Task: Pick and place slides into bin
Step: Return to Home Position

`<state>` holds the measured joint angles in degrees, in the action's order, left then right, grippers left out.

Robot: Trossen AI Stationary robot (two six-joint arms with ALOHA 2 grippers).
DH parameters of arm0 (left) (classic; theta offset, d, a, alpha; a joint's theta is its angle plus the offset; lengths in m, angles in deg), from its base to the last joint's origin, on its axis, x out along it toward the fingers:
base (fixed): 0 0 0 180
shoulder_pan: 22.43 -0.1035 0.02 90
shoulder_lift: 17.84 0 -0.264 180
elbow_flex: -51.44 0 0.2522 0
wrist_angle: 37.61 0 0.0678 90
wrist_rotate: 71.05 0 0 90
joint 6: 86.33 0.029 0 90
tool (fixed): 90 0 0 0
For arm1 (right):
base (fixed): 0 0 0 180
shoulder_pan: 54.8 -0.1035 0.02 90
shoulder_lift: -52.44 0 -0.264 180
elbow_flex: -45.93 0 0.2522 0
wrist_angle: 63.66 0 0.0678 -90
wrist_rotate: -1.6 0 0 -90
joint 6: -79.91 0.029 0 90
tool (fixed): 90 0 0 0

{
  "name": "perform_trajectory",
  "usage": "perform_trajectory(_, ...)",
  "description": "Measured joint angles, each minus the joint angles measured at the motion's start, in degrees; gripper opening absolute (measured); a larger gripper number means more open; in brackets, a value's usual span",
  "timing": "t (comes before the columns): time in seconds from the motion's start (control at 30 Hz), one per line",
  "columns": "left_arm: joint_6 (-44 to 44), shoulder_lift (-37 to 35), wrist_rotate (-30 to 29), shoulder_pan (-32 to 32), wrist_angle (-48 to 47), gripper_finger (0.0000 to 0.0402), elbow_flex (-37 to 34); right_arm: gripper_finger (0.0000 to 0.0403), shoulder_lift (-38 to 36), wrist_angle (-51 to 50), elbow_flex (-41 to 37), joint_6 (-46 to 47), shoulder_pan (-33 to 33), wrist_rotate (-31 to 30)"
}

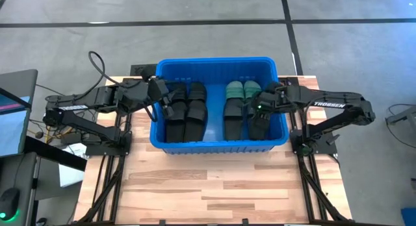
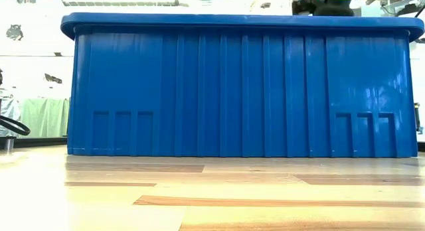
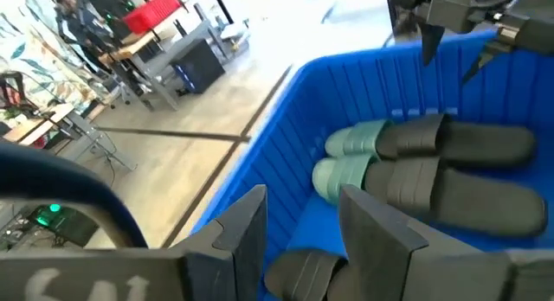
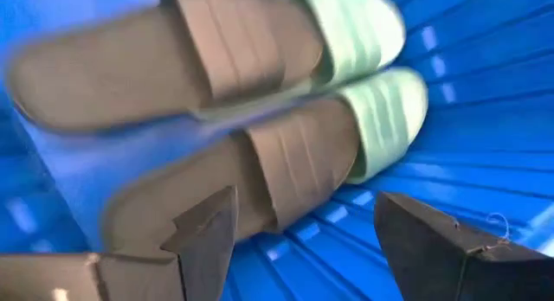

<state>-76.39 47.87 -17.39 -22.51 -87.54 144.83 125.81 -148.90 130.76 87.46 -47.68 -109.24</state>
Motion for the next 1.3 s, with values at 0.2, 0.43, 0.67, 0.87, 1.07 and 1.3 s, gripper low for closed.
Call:
perform_trajectory(0.2, 5.38, 0.00, -7.31, 0.02, 7.19, 0.0133, 0.00, 0.0256, 0.00, -0.54, 9.05, 1.48, 0.00, 0.00)
perform_trajectory(0.43, 12.65, -0.28, -25.68, 0.00, 17.43, 0.0133, 0.00, 0.0256, -1.56, 1.05, 17.27, -0.25, -0.95, -0.61)
perform_trajectory(0.67, 12.39, -2.62, -20.30, 1.12, 21.03, 0.0133, 0.02, 0.0256, -9.70, 12.86, 17.98, -1.92, -3.79, -2.38)
perform_trajectory(0.87, 12.56, -6.20, -9.57, 0.72, 19.20, 0.0133, -0.09, 0.0256, -17.95, 20.13, 15.87, -2.08, -5.19, -2.42)
perform_trajectory(1.07, 5.86, -12.08, 0.81, -4.07, 13.25, 0.0133, 0.07, 0.0256, -24.70, 30.83, 7.74, -4.57, -5.64, 0.11)
perform_trajectory(1.3, 2.60, -15.71, 9.10, -6.69, 7.38, 0.0133, 0.02, 0.0256, -30.12, 45.62, -2.82, -9.84, -5.50, 14.68)
